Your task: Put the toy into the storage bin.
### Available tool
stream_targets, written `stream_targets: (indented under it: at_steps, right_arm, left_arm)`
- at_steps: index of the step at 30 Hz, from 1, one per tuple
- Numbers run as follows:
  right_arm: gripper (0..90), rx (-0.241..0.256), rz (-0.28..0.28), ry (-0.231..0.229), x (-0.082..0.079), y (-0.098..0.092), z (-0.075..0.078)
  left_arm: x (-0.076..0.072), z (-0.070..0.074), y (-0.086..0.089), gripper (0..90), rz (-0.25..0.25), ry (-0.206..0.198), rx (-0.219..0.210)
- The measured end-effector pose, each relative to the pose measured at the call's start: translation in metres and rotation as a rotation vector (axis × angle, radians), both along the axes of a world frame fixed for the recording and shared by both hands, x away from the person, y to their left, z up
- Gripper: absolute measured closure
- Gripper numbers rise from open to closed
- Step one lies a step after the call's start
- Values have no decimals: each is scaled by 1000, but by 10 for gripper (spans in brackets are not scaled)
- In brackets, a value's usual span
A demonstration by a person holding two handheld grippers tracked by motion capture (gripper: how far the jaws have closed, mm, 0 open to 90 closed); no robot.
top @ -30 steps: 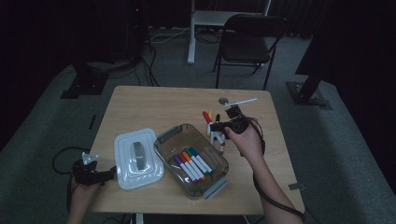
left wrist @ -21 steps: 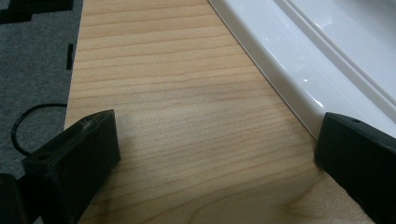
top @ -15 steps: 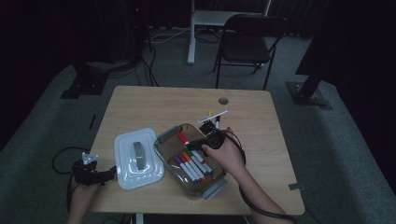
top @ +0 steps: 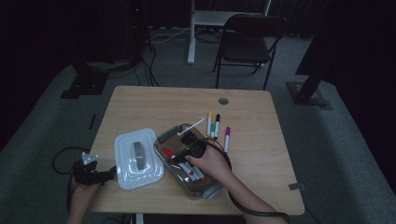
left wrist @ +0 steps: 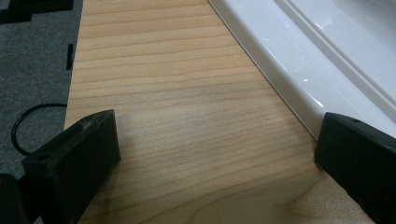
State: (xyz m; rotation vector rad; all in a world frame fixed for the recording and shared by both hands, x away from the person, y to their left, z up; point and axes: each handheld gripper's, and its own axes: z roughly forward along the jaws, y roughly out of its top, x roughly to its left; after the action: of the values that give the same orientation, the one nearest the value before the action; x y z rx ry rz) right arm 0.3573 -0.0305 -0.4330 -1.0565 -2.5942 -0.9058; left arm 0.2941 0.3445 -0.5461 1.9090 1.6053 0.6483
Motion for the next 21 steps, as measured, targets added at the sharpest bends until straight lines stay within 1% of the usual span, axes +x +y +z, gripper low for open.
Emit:
stream_targets:
  at_steps: [2,4,5,6,7,10,11,13,16,17,21]
  right_arm:
    - [769,-22,11,12,0,5,-4]
    - [769,-31,21,28,1,10,-8]
    - [769,-47,28,35,1,13,-11]
    - [769,-53,31,27,1,15,-13]
    - [769,-64,35,36,2,17,-15]
    - [768,-70,39,44,3,19,-18]
    - [768,-82,45,55,4,21,-21]
    - [768,-100,52,55,4,23,-24]
    - [767,-108,56,60,5,25,-26]
    - [767,-128,68,71,6,27,-30]
    - [757,-143,82,64,5,30,-32]
  left_arm:
    - [0,0,0,5,0,0,0]
    - [0,0,0,5,1,-1,-1]
    - [0,0,0,5,0,0,0]
    - [0,0,0,6,0,0,1]
    - [0,0,0,6,0,1,0]
    - [0,0,0,6,0,1,-1]
    - [0,0,0,6,0,1,0]
    - [0,0,0,5,0,1,-1]
    - [0,0,0,5,0,1,0]
    - [0,0,0,5,0,1,0]
    - [0,0,0,5,-1,2,0]
